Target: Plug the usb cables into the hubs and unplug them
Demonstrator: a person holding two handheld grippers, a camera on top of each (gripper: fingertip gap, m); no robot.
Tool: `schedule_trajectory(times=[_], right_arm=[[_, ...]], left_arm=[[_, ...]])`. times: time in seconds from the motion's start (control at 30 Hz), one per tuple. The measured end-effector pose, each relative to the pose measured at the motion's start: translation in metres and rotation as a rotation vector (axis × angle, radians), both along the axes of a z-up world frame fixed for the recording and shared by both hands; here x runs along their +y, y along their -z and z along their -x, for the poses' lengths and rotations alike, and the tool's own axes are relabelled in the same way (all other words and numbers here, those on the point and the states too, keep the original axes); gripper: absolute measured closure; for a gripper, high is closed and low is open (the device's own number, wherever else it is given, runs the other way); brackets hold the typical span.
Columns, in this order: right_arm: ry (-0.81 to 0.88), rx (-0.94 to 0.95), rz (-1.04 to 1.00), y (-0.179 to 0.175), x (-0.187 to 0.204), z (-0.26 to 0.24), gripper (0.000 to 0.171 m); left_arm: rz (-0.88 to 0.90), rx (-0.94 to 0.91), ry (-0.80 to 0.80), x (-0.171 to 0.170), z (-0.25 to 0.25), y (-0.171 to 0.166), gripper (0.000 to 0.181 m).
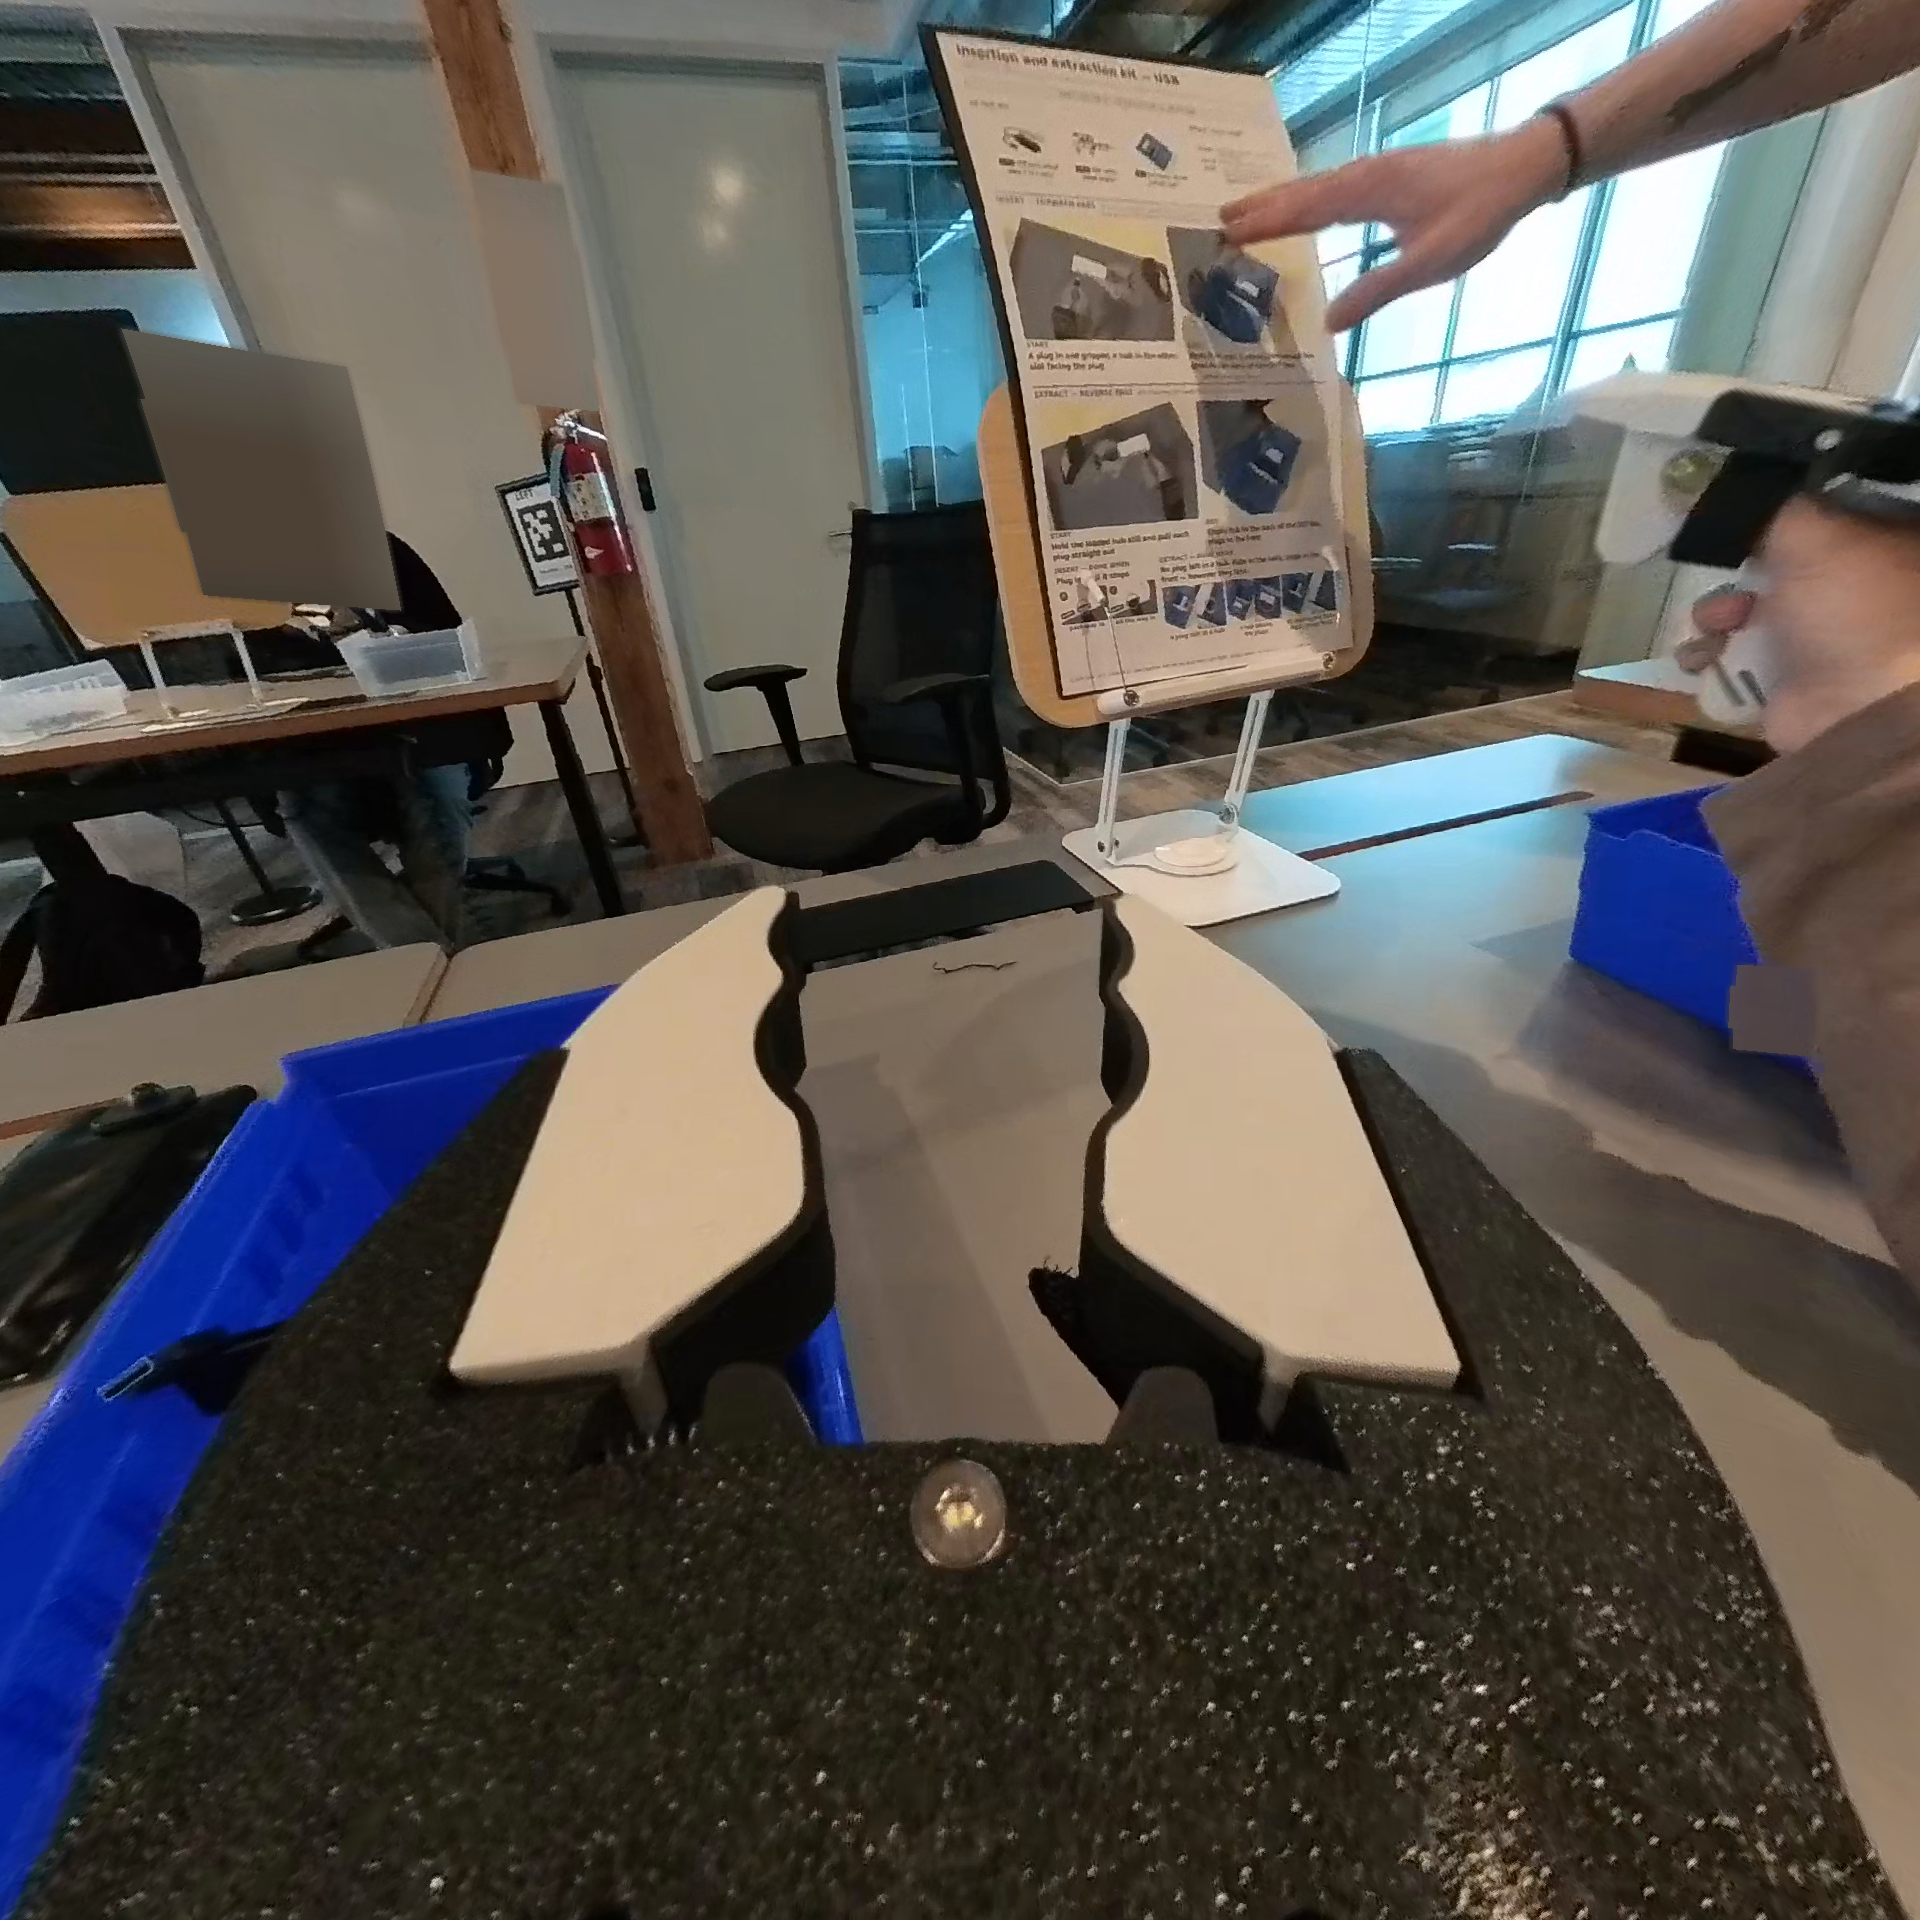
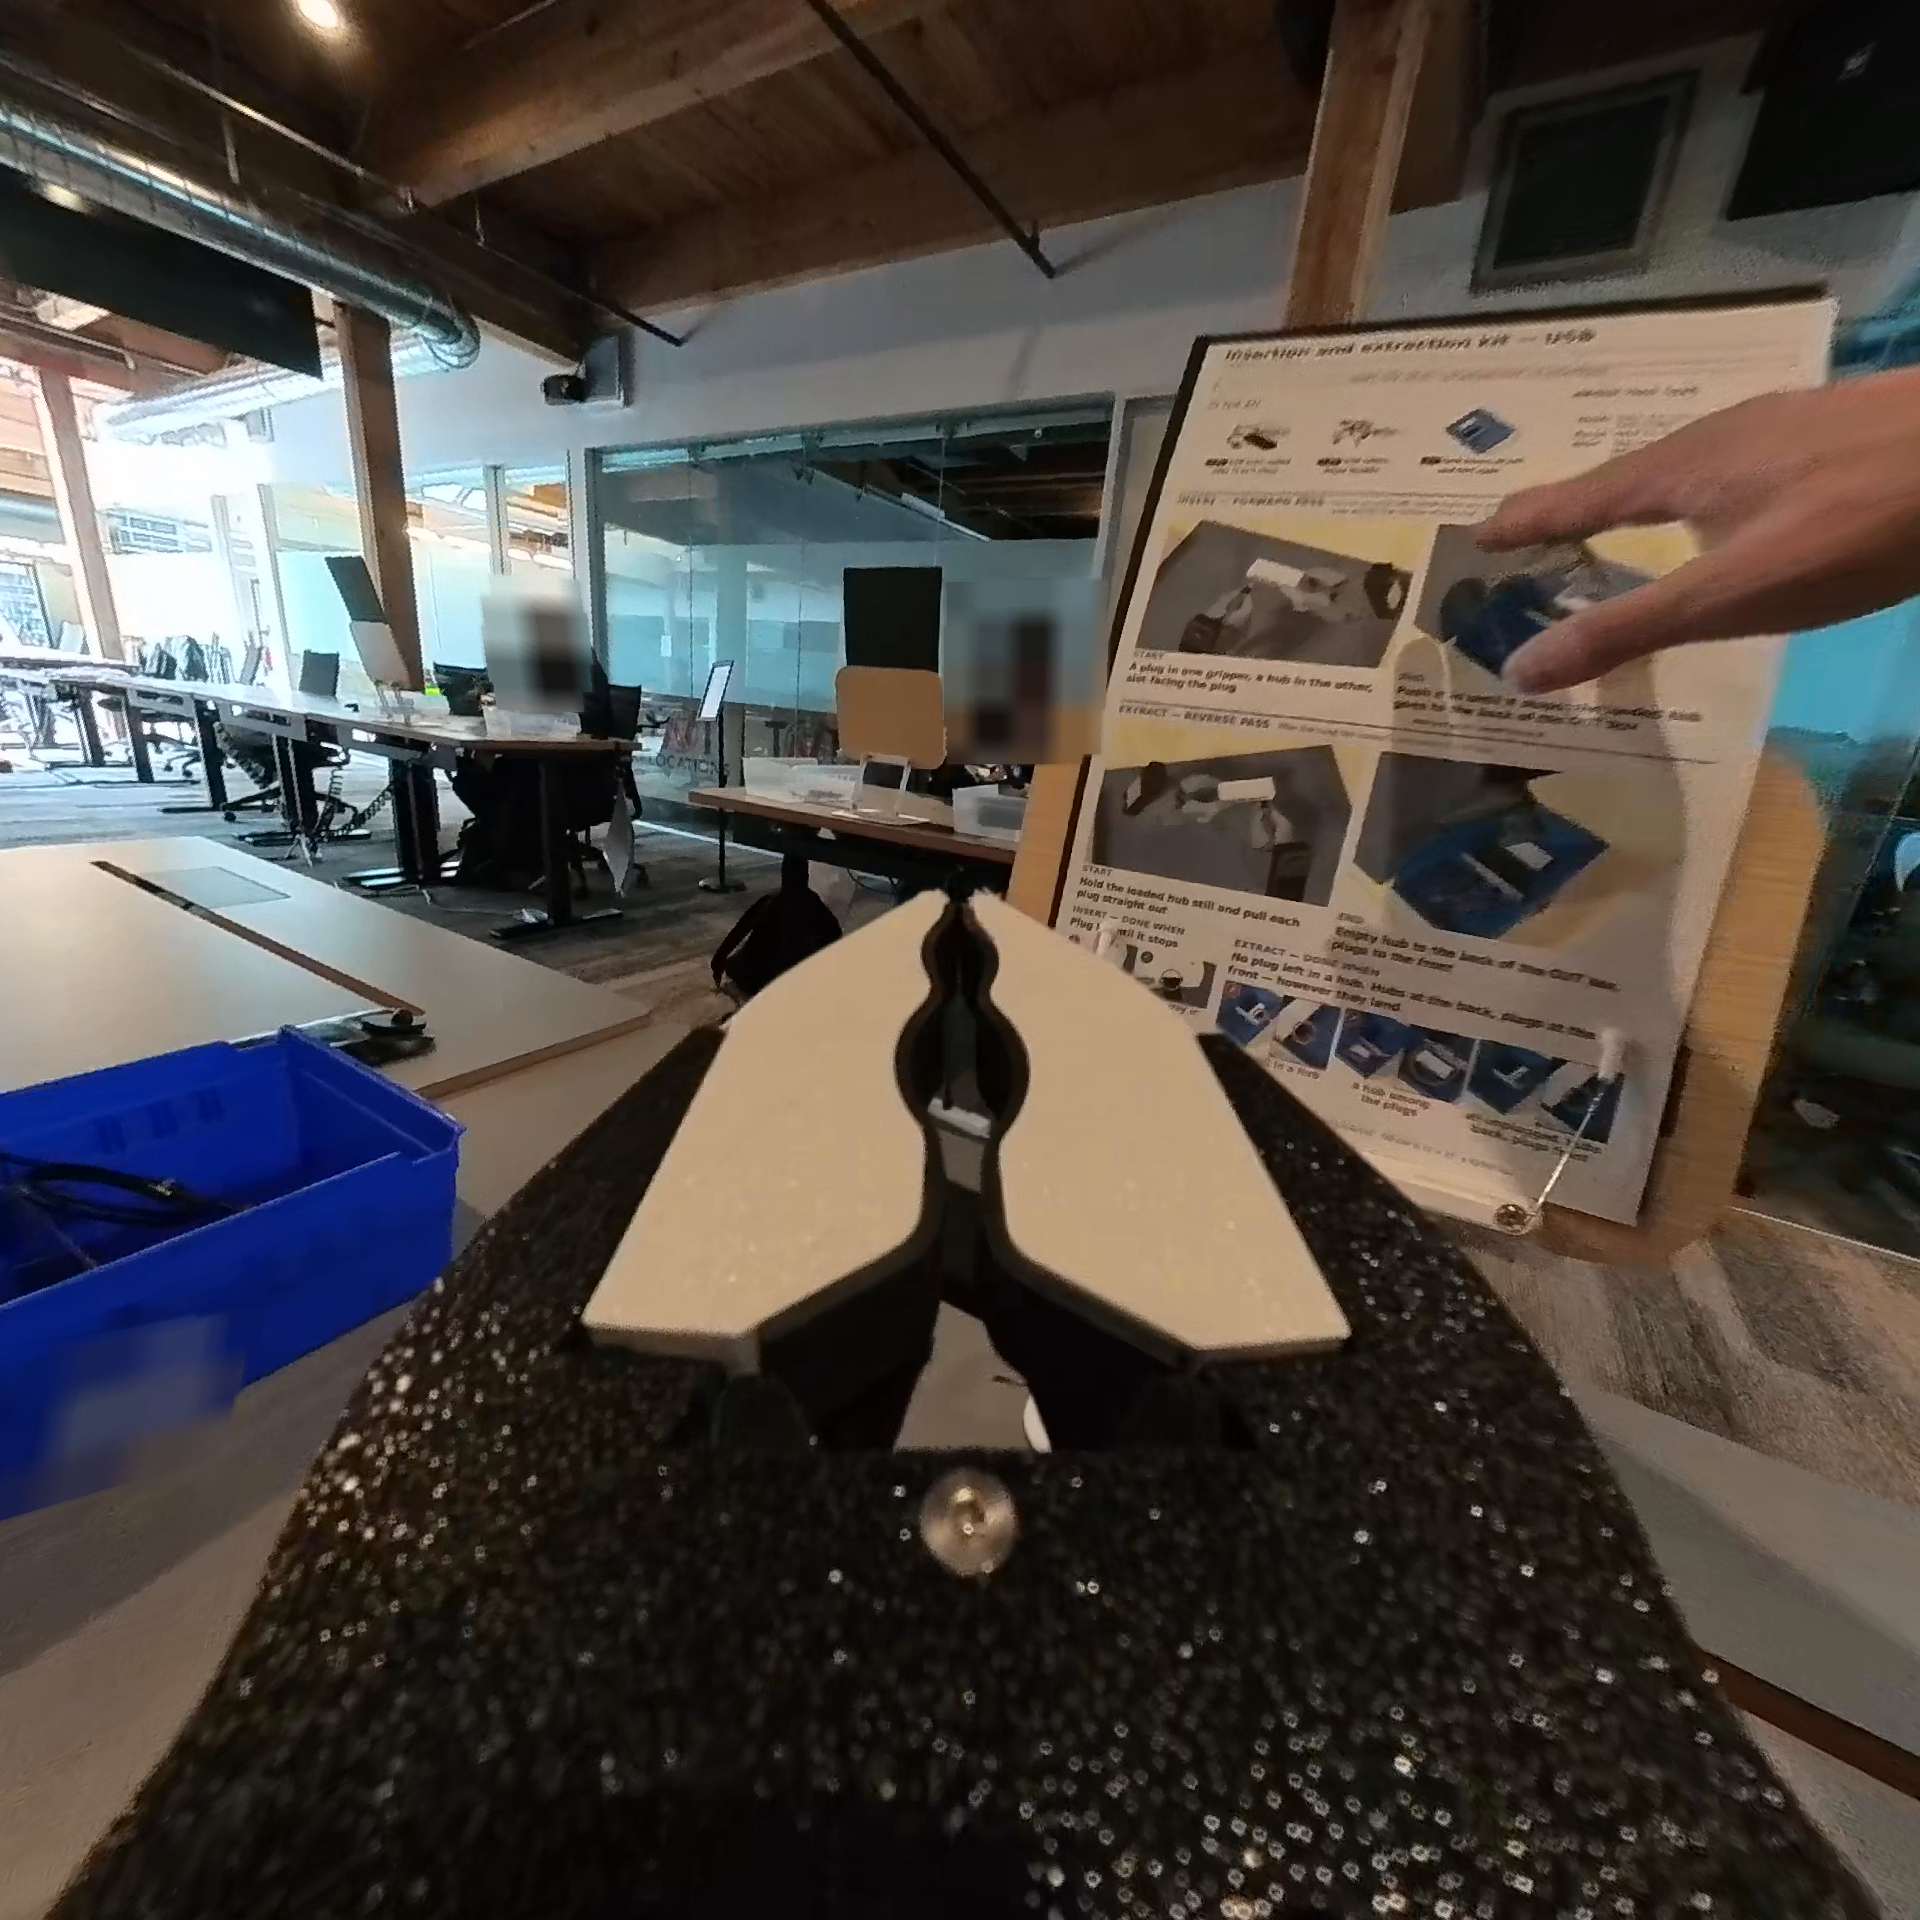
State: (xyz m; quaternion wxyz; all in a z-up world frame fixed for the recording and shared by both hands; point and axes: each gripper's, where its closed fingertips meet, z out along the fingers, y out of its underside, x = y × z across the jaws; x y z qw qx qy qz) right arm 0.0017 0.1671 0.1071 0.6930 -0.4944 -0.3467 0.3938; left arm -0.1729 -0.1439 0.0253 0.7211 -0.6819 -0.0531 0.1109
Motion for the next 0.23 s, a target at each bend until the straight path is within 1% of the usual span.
schedule_trajectory(times=[0.23], right_arm=[[0.037,0.058,-0.049,-0.018,-0.011,-0.024,0.171]], left_arm=[[0.006,-0.036,0.014,0.0,0.006,0.005,0.125]])
